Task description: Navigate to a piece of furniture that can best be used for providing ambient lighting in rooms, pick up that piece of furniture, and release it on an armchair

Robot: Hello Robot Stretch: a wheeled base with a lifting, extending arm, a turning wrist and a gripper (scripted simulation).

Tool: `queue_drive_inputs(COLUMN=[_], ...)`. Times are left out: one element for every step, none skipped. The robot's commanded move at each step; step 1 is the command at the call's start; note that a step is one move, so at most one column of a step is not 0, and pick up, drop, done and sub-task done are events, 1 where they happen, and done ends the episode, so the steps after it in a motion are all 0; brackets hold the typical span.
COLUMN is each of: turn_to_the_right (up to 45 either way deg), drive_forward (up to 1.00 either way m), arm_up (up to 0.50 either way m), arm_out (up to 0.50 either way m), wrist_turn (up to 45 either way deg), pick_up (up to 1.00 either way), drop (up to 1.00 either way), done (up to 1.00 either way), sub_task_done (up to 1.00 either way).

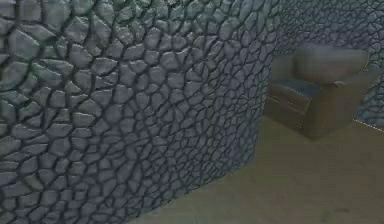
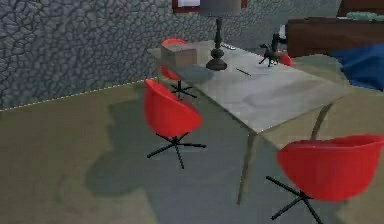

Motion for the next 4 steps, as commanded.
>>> queue_drive_inputs(turn_to_the_right=[45.0, 45.0, 45.0, 21.0], drive_forward=[0.0, 0.0, 0.0, 0.0], arm_up=[0.0, 0.0, 0.0, 0.0], arm_out=[0.0, 0.0, 0.0, 0.0], wrist_turn=[0.0, 0.0, 0.0, 0.0], pick_up=[0.0, 0.0, 0.0, 0.0], drop=[0.0, 0.0, 0.0, 0.0], done=[0.0, 0.0, 0.0, 0.0], sub_task_done=[0.0, 0.0, 0.0, 0.0])
